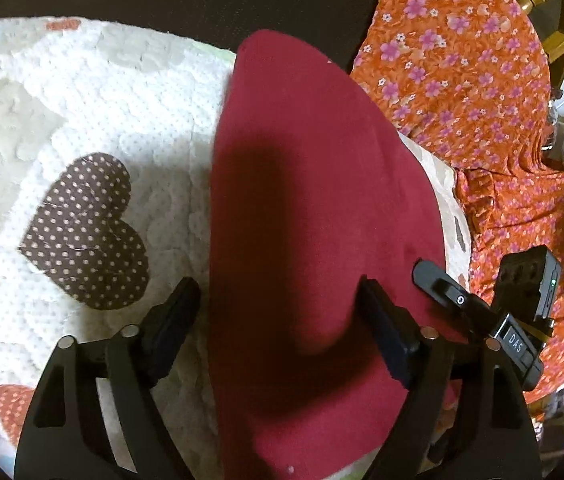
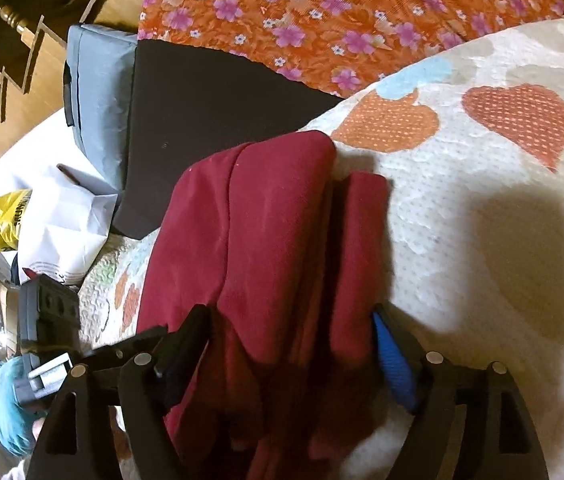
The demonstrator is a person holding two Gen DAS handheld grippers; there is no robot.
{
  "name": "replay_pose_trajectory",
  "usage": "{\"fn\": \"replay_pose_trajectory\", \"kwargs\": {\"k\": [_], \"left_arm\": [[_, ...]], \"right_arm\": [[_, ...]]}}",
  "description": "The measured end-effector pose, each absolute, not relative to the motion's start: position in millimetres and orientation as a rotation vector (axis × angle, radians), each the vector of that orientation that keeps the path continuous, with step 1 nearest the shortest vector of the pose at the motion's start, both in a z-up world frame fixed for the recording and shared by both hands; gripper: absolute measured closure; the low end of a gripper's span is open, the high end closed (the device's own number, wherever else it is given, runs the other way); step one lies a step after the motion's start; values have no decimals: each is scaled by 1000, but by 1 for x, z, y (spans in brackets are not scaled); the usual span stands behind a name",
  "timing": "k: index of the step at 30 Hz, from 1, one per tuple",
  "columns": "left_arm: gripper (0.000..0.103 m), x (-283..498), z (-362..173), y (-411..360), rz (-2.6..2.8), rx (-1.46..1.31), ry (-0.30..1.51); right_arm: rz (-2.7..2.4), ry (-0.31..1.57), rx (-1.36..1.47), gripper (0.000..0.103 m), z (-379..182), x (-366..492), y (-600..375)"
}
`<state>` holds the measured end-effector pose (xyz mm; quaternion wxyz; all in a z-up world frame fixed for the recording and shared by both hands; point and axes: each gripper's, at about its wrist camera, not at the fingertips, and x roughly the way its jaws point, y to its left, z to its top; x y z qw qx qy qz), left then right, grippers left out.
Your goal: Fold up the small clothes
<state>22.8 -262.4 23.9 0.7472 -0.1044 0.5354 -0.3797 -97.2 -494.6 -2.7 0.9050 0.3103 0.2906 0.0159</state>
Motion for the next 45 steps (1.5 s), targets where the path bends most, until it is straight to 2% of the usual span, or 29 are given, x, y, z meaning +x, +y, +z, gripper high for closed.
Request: {"fn": "replay_pose_trajectory", "kwargs": {"k": [4, 5, 8, 9, 12, 14, 23, 28, 31, 32, 34, 38, 41, 45], "left_arm": [[19, 22, 24, -263, -845, -225, 1153], [20, 21, 24, -263, -853, -230, 1146], [32, 15, 27, -265, -880, -202, 1114], [34, 12, 30, -265, -879, -183, 1098], [45, 5, 42, -263, -876, -159, 1068], [49, -6, 58, -259, -886, -150, 1038], [49, -79, 99, -194, -820, -136, 1027], [49, -122, 80, -153, -746, -123, 1098], [48, -138, 58, -141, -686, -90, 1172], [43, -143, 52, -139, -664, -60, 1179], [42, -154, 55, -135, -647, -11, 1133], [42, -168, 78, -128, -566, 75, 982], [42, -163, 83, -127, -535, 62, 951], [42, -141, 84, -139, -477, 61, 930]], "right_arm": [[32, 594, 635, 25, 0, -88, -493], [31, 593, 626, 37, 1, -88, -491], [-2, 588, 584, 53, 7, -91, -483], [-13, 581, 564, 57, 11, -94, -479], [-35, 566, 512, 62, 24, -103, -467], [-32, 555, 491, 63, 34, -112, -458], [77, 567, 484, 63, 52, -165, -402], [153, 629, 507, 63, 28, -193, -364], [114, 757, 470, 59, 1, -194, -350], [77, 795, 438, 52, -6, -195, -348], [43, 777, 421, 51, -4, -206, -349], [-56, 684, 309, 51, 35, -232, -346], [-8, 647, 240, 62, 57, -234, -334], [22, 664, 197, 70, 59, -210, -317]]}}
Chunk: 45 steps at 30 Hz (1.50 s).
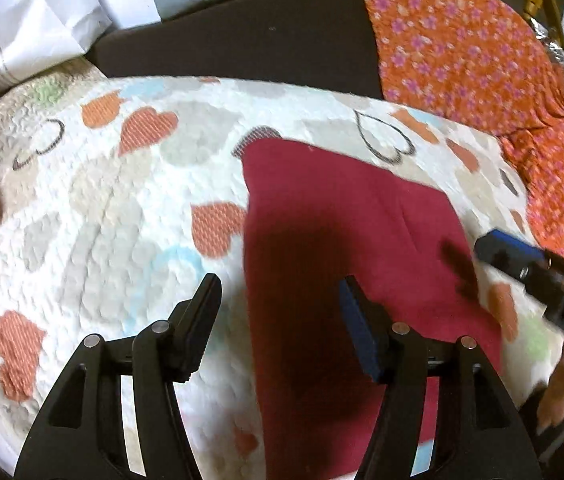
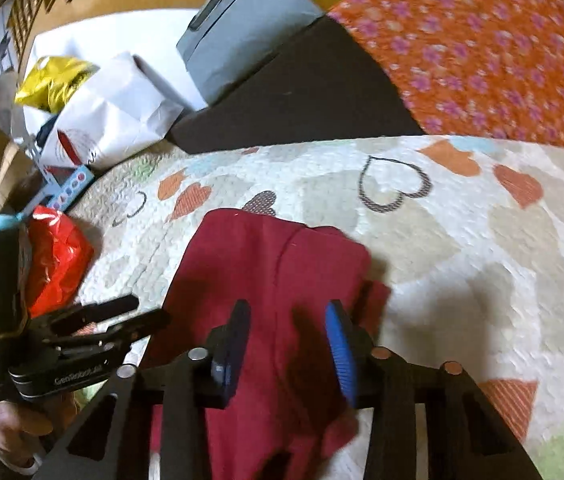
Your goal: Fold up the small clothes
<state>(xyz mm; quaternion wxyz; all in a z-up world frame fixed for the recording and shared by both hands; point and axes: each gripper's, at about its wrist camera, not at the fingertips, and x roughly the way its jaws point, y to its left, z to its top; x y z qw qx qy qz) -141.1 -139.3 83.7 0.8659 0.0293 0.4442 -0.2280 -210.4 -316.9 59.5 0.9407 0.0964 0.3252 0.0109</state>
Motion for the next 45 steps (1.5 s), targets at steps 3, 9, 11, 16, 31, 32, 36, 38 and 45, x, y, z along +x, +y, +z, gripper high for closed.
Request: {"fn": "replay_pose_trajectory", "kwargs": {"k": [3, 9, 11, 16, 31, 32, 36, 38, 45], "left_arm": [[42, -128, 74, -145, -448, 62, 931], [41, -119, 58, -147, -469, 72, 951], [41, -118, 56, -150, -471, 77, 953], [41, -121, 55, -156, -465, 96, 944], [41, -138, 58, -158, -444, 136, 885], [41, -141, 59, -157, -438, 136, 880], [41, -151, 64, -153, -420, 155, 840], [41, -157, 67, -151, -409, 165, 825], [41, -173, 77, -141, -413, 160, 806]], "right_arm": [[17, 697, 198, 71, 47, -187, -314], [-71, 745, 179, 80, 16, -161, -329], [-56, 730, 226, 81, 13, -162, -339], [-35, 741, 240, 80, 25, -174, -333], [-66, 759, 90, 79, 8, -238, -304], [-58, 753, 114, 79, 11, -240, -306], [-45, 709, 219, 79, 24, -247, -312], [-54, 684, 218, 78, 31, -249, -308], [-80, 638, 202, 68, 47, -253, -293]]}}
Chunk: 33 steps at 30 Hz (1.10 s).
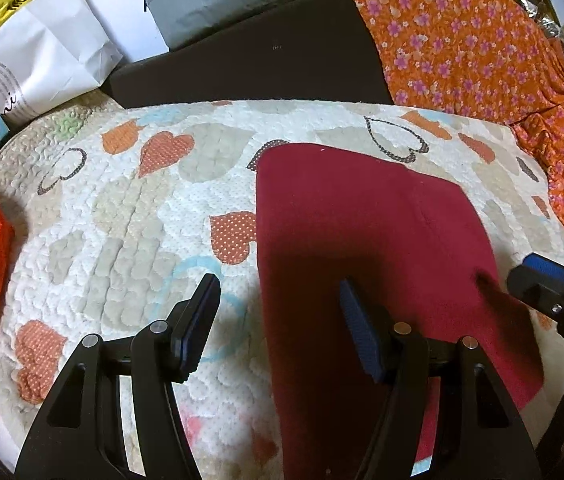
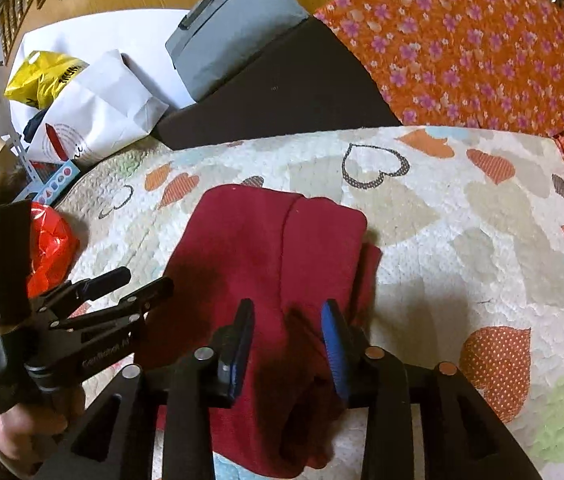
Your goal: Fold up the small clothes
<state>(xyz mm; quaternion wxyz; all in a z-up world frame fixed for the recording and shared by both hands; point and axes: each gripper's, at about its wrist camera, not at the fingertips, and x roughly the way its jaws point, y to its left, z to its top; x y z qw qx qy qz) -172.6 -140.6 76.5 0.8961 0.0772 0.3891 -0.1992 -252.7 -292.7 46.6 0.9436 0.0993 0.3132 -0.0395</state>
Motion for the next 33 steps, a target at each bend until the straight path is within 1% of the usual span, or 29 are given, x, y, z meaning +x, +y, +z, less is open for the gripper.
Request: {"fn": "replay_pose_trajectory", "kwargs": {"k": [8, 33], "left_arm": [[41, -193, 95, -138, -414, 213, 727], [41, -203, 95, -137, -401, 224, 715]], "right_arm": [[-84, 633, 200, 67, 49, -259, -285], [-91, 644, 207, 66, 45, -266, -280]]}}
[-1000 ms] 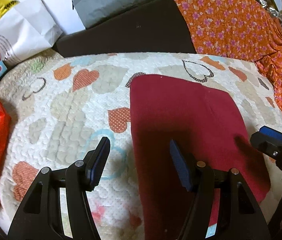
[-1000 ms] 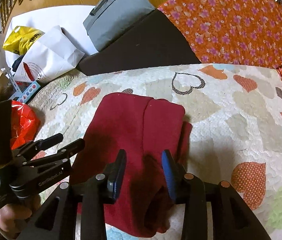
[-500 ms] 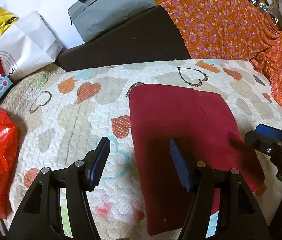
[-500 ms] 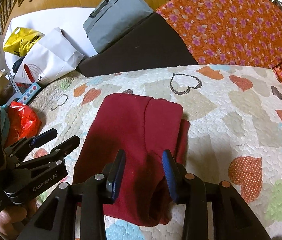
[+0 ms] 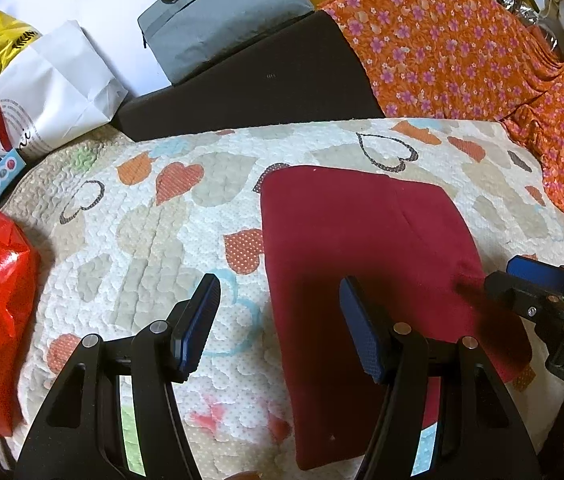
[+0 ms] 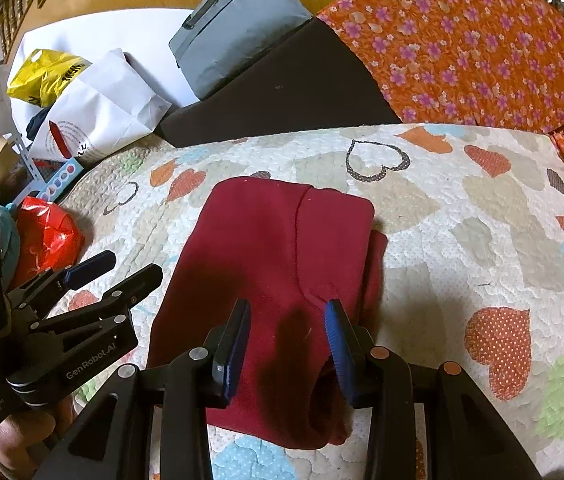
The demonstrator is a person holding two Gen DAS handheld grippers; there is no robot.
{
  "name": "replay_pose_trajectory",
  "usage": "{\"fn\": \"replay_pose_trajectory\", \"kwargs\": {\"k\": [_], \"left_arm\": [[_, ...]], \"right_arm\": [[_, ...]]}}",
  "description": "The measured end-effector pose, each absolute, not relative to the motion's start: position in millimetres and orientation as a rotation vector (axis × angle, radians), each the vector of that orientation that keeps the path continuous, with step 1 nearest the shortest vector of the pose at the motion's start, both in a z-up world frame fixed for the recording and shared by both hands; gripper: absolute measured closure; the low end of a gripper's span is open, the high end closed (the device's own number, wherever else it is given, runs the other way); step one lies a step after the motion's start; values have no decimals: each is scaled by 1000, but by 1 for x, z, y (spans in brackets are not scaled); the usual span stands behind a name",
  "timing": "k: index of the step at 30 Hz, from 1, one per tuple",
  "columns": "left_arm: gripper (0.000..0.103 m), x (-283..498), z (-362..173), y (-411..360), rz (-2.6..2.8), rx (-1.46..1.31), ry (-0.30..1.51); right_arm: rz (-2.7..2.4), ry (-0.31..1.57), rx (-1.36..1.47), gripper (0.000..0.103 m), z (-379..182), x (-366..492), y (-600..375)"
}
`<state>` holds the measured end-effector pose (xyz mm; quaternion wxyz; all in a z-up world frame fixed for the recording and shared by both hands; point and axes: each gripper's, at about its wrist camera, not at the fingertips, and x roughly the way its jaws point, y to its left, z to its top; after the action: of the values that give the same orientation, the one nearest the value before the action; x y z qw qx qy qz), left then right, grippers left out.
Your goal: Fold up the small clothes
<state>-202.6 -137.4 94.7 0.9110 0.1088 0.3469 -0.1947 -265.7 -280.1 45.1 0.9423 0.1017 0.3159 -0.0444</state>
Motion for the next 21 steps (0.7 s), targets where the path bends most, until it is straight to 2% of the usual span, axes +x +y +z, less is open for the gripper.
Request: {"fn": "replay_pose_trajectory", "kwargs": {"k": [21], "left_arm": [[41, -204, 92, -145, -409, 214, 723]], "right_arm": [[-76, 665, 219, 65, 36, -260, -282]]}}
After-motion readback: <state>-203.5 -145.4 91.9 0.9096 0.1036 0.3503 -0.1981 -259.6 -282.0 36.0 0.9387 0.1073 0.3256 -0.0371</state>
